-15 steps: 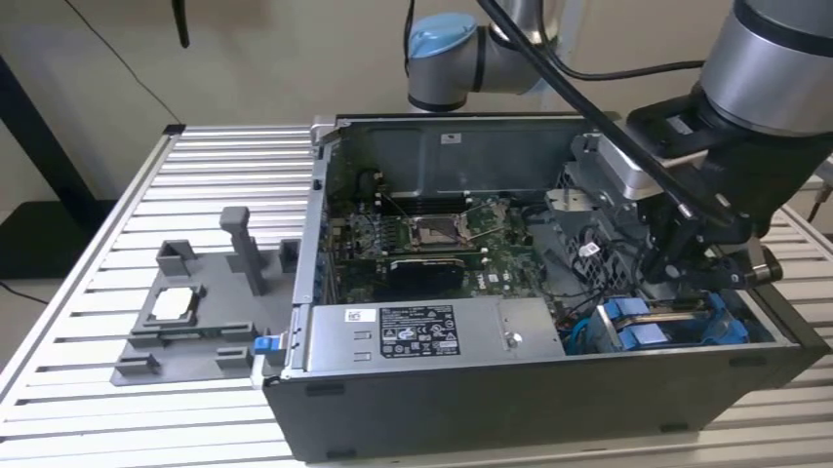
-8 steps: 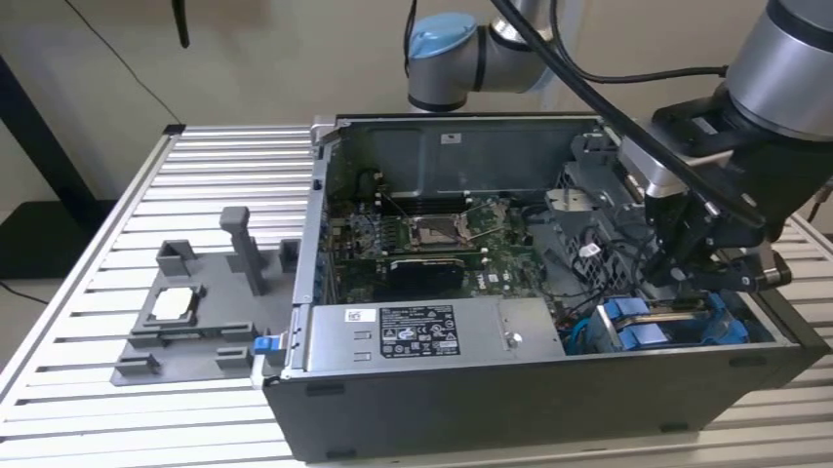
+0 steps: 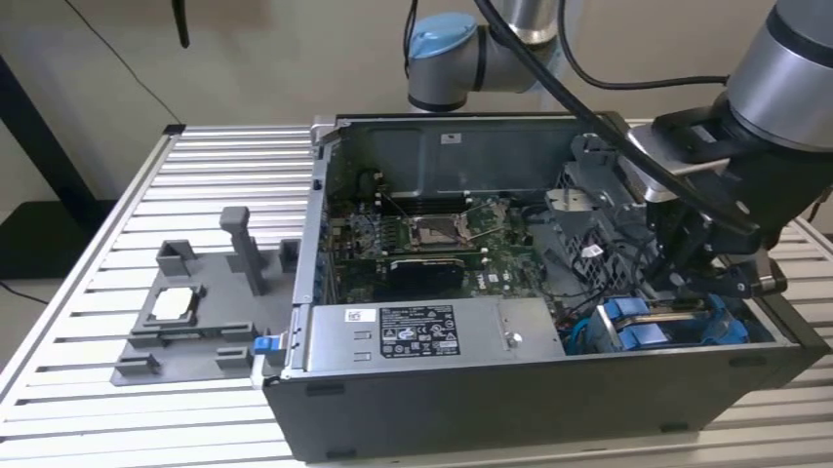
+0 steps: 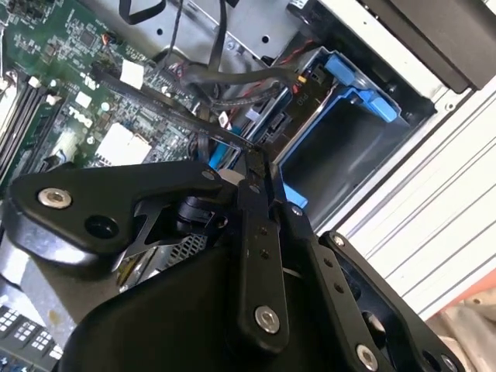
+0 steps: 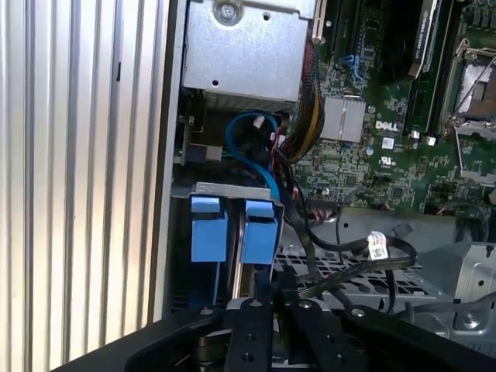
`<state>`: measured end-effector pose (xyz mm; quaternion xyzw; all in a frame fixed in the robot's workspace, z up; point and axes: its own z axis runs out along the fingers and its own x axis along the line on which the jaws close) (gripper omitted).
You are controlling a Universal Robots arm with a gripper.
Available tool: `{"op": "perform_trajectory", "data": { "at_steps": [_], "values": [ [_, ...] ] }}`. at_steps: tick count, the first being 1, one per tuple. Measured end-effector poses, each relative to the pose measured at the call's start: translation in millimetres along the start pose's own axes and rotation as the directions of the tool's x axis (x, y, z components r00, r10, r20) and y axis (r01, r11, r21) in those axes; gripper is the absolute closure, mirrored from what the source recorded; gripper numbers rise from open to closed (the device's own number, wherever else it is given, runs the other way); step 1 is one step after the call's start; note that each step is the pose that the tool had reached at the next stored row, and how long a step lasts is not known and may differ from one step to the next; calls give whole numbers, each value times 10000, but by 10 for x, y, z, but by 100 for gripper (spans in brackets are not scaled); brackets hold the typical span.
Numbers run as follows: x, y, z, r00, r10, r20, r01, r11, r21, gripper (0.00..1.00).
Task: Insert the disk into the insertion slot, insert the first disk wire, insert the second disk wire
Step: 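Insert the second disk wire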
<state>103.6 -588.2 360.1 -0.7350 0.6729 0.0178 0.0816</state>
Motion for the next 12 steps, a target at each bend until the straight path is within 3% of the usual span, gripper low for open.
{"op": "perform_trajectory", "data": {
  "at_steps": [5, 12],
  "values": [
    [13, -76, 48, 10000, 37, 8, -37, 9999, -132, 84],
    [25, -88, 127, 9988, 497, -30, -497, 9987, -118, 84]
  ]
}}
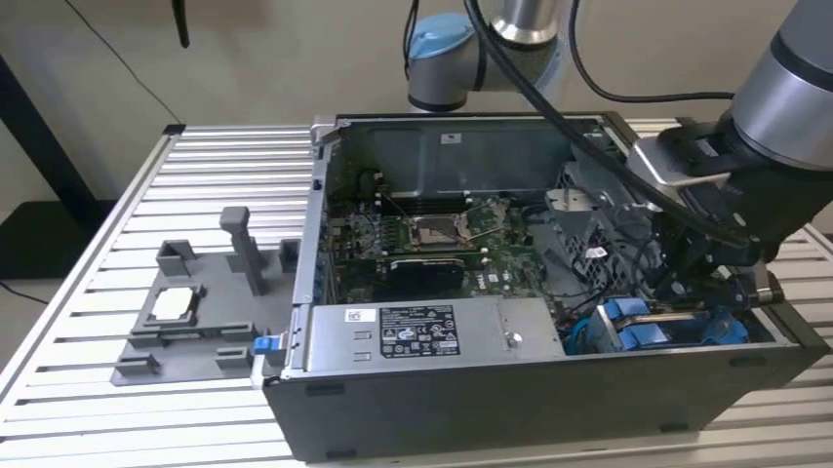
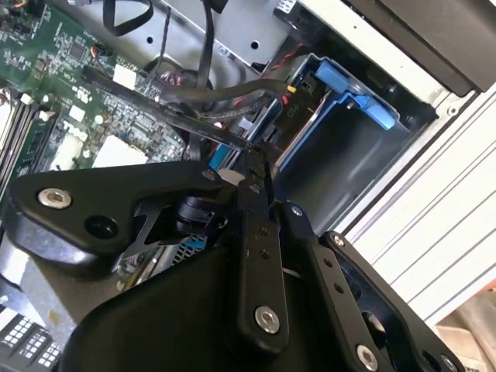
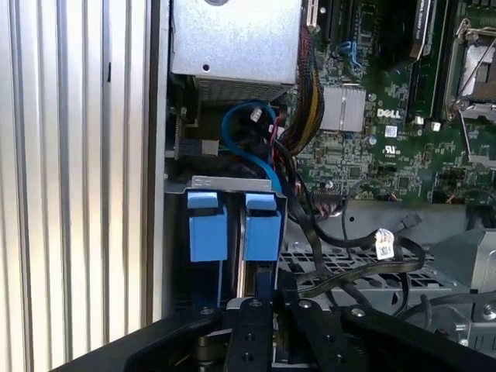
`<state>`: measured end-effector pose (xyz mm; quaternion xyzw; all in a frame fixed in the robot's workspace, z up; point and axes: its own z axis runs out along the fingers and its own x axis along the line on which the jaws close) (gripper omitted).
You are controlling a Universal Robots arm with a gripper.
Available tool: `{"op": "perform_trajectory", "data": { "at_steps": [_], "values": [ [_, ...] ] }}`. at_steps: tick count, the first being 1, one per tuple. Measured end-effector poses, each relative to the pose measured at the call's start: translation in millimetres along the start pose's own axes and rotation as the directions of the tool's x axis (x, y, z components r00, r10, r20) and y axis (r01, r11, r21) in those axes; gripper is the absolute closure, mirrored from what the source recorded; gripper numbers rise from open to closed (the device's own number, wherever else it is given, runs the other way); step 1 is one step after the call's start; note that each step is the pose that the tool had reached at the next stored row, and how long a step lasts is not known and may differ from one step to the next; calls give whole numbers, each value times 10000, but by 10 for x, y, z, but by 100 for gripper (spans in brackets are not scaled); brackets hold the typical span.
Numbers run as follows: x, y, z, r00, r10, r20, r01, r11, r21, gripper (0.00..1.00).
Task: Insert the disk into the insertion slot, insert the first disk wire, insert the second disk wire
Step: 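Insert the second disk wire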
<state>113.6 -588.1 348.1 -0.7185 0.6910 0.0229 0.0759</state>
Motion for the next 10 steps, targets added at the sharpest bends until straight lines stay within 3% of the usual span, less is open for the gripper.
{"op": "perform_trajectory", "data": {
  "at_steps": [5, 10],
  "values": [
    [6, -69, 31, 10000, 31, 6, -31, 9999, -134, 84],
    [8, -76, 51, 9997, 235, -2, -235, 9996, -139, 84]
  ]
}}
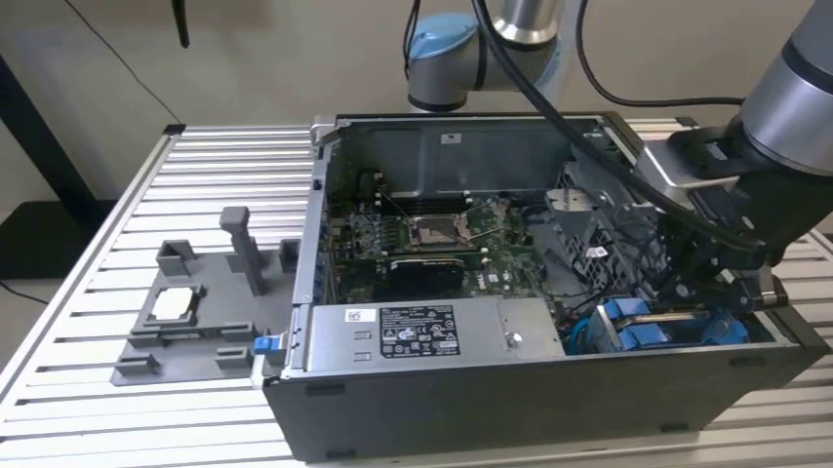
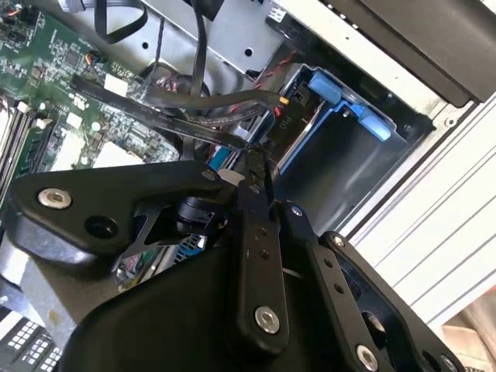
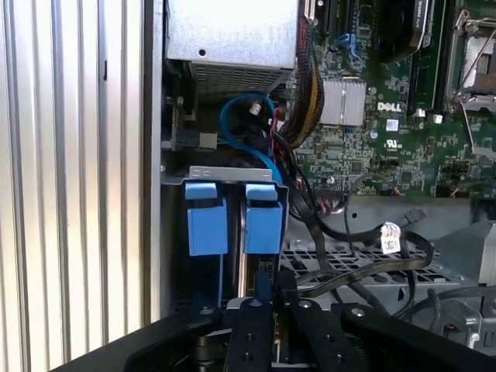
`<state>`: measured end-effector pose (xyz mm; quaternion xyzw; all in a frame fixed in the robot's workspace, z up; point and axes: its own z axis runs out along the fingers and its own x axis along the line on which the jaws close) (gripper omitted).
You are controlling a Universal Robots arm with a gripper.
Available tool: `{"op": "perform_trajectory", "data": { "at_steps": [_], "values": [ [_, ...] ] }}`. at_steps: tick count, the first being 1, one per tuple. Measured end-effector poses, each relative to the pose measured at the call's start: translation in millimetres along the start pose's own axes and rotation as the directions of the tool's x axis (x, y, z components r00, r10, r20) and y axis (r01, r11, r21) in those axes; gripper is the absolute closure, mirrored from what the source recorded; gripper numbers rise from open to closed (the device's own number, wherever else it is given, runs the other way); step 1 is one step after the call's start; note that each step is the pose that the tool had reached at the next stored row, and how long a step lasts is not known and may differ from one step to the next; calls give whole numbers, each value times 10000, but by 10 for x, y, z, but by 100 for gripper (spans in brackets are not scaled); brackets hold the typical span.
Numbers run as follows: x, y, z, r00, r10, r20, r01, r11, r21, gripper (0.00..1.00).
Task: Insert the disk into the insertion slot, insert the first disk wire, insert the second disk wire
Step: 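Insert the second disk wire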
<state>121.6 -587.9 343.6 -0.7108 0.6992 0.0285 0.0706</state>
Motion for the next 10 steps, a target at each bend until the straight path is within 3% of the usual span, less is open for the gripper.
{"op": "perform_trajectory", "data": {
  "at_steps": [10],
  "values": [
    [2, -27, 16, 9998, 190, -11, -190, 9998, 14, 84]
  ]
}}
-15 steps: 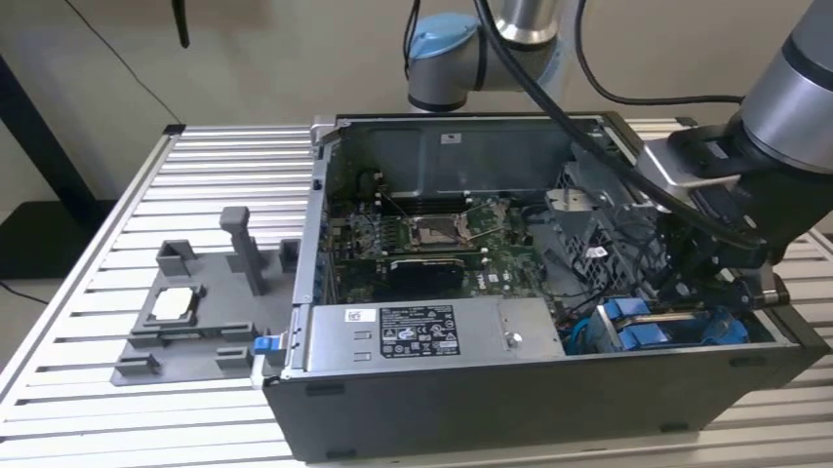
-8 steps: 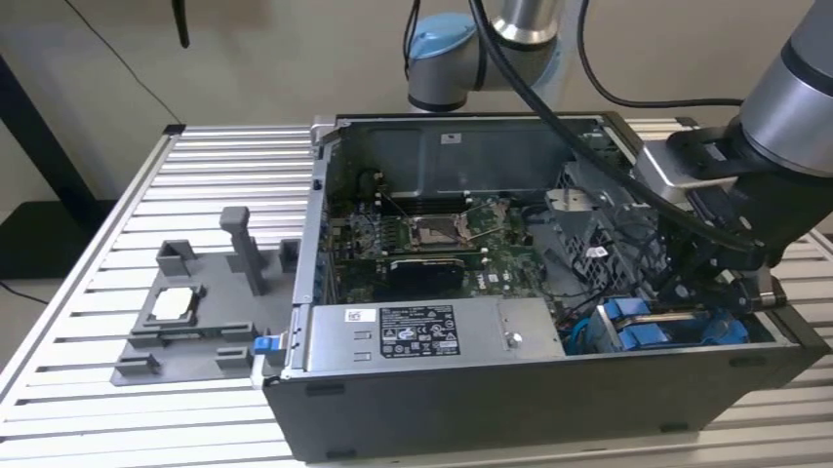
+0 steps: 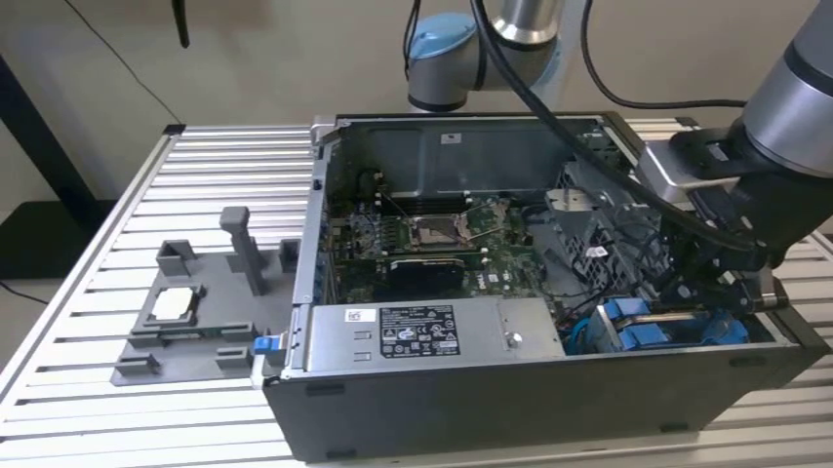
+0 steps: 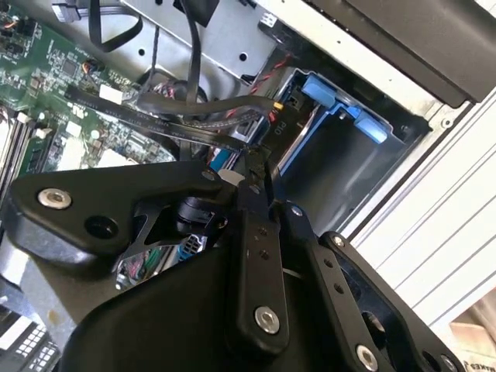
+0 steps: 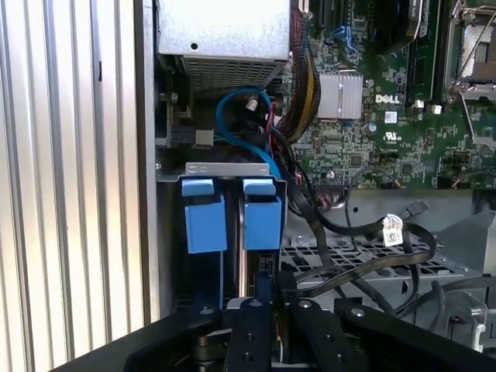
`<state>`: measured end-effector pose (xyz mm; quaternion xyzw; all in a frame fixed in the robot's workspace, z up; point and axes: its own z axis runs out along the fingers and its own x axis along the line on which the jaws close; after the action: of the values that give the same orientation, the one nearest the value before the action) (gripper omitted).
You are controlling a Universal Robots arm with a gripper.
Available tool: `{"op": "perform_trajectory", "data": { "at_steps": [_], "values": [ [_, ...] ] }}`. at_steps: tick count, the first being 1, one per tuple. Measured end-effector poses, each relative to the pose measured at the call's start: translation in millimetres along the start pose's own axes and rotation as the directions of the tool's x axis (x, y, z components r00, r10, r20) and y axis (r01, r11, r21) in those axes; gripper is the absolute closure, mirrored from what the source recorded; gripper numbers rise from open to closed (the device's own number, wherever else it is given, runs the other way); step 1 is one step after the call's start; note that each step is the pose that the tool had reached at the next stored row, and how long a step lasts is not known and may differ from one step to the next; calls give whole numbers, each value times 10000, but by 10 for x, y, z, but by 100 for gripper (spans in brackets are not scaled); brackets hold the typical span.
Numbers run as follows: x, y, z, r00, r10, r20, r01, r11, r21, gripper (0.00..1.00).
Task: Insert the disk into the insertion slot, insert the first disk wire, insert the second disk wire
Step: 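Insert the second disk wire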
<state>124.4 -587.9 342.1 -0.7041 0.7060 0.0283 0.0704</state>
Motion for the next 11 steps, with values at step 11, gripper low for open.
{"op": "perform_trajectory", "data": {
  "at_steps": [11],
  "values": [
    [6, 6, 45, 9999, 135, -74, -135, 9999, 19, 84]
  ]
}}
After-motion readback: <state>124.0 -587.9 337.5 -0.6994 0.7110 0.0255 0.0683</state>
